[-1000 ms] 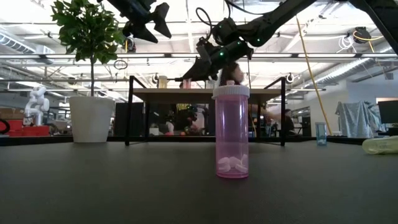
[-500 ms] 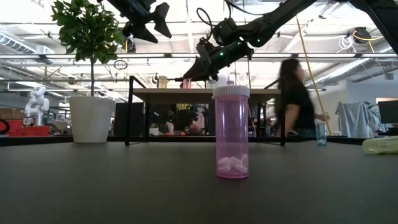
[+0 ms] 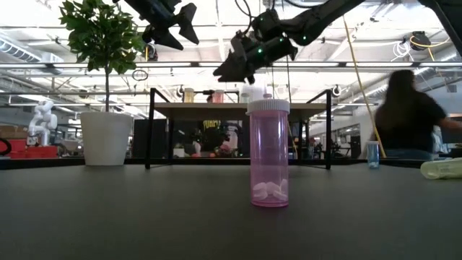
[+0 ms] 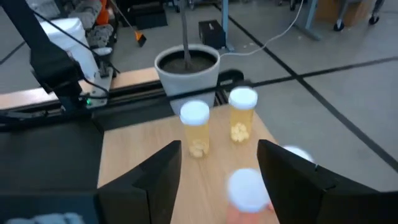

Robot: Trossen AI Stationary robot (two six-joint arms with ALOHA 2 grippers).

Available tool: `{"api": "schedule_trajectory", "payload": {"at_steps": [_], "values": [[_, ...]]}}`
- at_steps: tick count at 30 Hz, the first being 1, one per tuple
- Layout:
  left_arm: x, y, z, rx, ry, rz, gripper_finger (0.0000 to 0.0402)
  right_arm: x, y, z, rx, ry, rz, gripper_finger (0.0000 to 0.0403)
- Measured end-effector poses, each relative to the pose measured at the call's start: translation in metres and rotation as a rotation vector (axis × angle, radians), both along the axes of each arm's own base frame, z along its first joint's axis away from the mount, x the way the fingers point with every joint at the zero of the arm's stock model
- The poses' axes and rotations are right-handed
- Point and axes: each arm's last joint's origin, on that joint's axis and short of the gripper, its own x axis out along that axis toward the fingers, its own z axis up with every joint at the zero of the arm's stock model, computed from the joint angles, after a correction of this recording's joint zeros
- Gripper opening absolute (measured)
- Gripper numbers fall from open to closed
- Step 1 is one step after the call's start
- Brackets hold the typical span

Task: Pick and place medicine bottles onto shelf by color
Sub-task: Put the bottom blue pill bottle on the shelf aligned with the other blue pill bottle

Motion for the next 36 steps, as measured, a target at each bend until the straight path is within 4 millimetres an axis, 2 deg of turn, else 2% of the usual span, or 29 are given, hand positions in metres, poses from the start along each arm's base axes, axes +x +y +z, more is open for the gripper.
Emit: {"api": "schedule_trajectory", "payload": {"at_steps": [5, 9, 14, 16, 19, 24, 32, 36], "values": [[0.000, 0.000, 0.000, 0.001, 0.001, 0.000, 0.0312, -0.009, 0.006, 0.021, -0.022, -0.034, -0.001, 0.0208], [0.000, 0.000, 0.000, 0.001, 0.001, 0.000, 0.0312, -0.022, 0.016, 0.047, -0.033, -0.091, 0.008, 0.0208], [0.000, 0.000, 0.000, -0.003, -0.002, -0.011, 0.0312, -0.053, 0.037, 0.092, -0.061, -0.159, 0.035, 0.0208], [0.000, -0.001, 0.000, -0.003, -0.002, -0.012, 0.0312, -0.067, 0.045, 0.104, -0.094, -0.140, 0.001, 0.0208], [0.001, -0.001, 0.000, -0.010, -0.009, -0.015, 0.0312, -0.081, 0.052, 0.106, -0.115, -0.035, -0.063, 0.0204], [0.003, -0.004, -0.002, -0.092, -0.056, -0.116, 0.0312, -0.100, 0.065, 0.105, -0.020, 0.077, -0.067, 0.0191], [0.012, -0.004, -0.005, -0.096, -0.085, -0.149, 0.0312, -0.133, 0.102, 0.128, 0.034, 0.095, -0.115, 0.0180], [0.020, -0.005, -0.004, -0.123, -0.172, -0.157, 0.0312, -0.151, 0.122, 0.126, 0.070, 0.212, -0.185, 0.0173]]}}
